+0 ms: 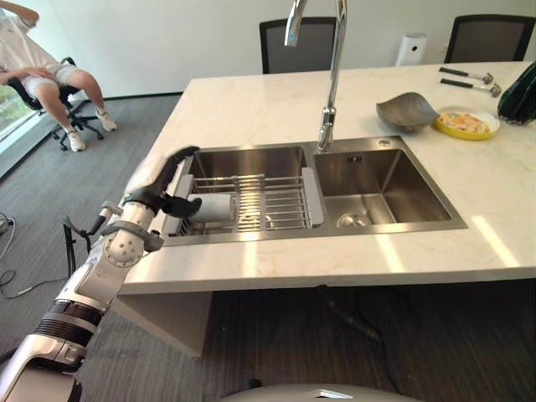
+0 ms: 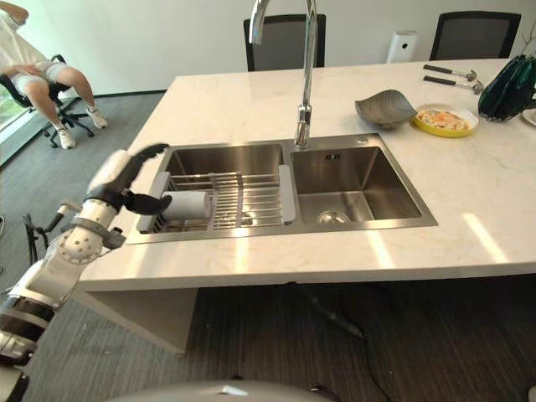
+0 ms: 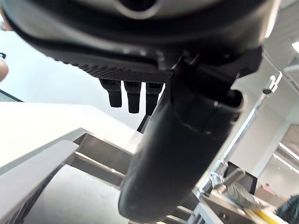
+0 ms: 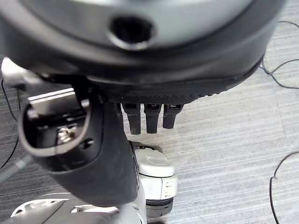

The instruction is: Place the dishes in the dishwasher.

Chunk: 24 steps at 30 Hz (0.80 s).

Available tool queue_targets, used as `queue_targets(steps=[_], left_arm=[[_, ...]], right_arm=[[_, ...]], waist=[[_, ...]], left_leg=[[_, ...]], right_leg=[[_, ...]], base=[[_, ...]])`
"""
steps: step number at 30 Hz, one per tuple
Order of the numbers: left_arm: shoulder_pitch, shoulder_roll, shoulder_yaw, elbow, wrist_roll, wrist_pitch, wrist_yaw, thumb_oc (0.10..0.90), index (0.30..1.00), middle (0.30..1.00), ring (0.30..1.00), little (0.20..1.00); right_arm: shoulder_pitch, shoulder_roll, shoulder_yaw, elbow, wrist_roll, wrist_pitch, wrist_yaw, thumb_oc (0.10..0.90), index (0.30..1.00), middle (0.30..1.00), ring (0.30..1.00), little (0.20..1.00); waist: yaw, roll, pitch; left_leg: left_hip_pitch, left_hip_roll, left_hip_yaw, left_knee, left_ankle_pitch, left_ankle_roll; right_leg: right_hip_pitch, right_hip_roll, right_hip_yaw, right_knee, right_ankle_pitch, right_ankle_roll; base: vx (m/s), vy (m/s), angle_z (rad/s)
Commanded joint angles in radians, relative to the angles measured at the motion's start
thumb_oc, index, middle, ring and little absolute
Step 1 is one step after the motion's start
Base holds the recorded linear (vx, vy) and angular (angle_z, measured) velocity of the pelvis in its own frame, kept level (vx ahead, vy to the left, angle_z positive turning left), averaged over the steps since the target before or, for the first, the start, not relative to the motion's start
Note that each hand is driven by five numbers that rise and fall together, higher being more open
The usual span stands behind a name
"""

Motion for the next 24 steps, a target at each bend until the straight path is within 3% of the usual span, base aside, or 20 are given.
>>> queue_targets(steps=[1, 5, 7, 17, 24], left_arm=[[-0.160, 0.044, 0.031, -0.043, 0.074, -0.074, 0.008, 0.800, 0.900, 0.900, 0.900, 0.900], [-0.201, 0.065, -0.042, -0.012, 0.166, -0.067, 0.009, 0.800, 0.900, 0.900, 0.900, 0.900], [-0.205, 0.065, -0.046, -0.009, 0.166, -0.067, 0.010, 0.800, 0.900, 0.900, 0.900, 0.900], [-0.312, 0.093, -0.183, 0.194, 0.439, -0.025, 0.122, 0.800, 0.900, 0.900, 0.900, 0.900], [-0.385, 0.056, -0.247, 0.382, 0.496, 0.022, 0.144, 0.800, 0.900, 0.900, 0.900, 0.900]], right_arm=[[-0.050, -0.003, 0.009, 0.000, 0.004, -0.025, 0.011, 0.800, 0.900, 0.900, 0.900, 0.900], [-0.060, 0.056, 0.032, -0.013, 0.027, -0.017, 0.020, 0.800, 0.900, 0.900, 0.900, 0.900], [-0.060, 0.057, 0.030, -0.013, 0.027, -0.017, 0.020, 0.800, 0.900, 0.900, 0.900, 0.900], [-0.042, 0.036, 0.029, -0.012, 0.030, -0.039, -0.030, 0.800, 0.900, 0.900, 0.900, 0.900], [-0.044, 0.029, 0.040, -0.010, 0.036, -0.039, -0.044, 0.800, 0.900, 0.900, 0.900, 0.900]], waist=[[0.004, -0.011, 0.032], [0.000, -0.003, 0.025], [0.002, -0.004, 0.025], [-0.027, -0.007, 0.026], [-0.044, -0.010, 0.024]], left_leg=[[0.029, -0.023, 0.026, 0.012, -0.082, -0.019], [0.030, -0.026, 0.028, 0.012, -0.089, -0.015], [0.030, -0.026, 0.028, 0.012, -0.089, -0.015], [0.031, -0.021, 0.052, 0.012, -0.097, -0.014], [0.033, -0.015, 0.069, 0.012, -0.102, -0.015]], right_leg=[[-0.004, -0.060, -0.017, 0.036, -0.053, 0.081], [-0.003, -0.062, -0.019, 0.033, -0.053, 0.083], [-0.003, -0.062, -0.019, 0.033, -0.053, 0.083], [-0.013, -0.055, 0.001, 0.016, -0.050, 0.090], [-0.021, -0.052, 0.011, 0.016, -0.051, 0.092]], base=[[0.03, 0.019, 0.00], [0.01, 0.005, 0.01], [0.00, 0.000, 0.00], [0.00, -0.001, -0.03], [-0.01, -0.003, -0.09]])
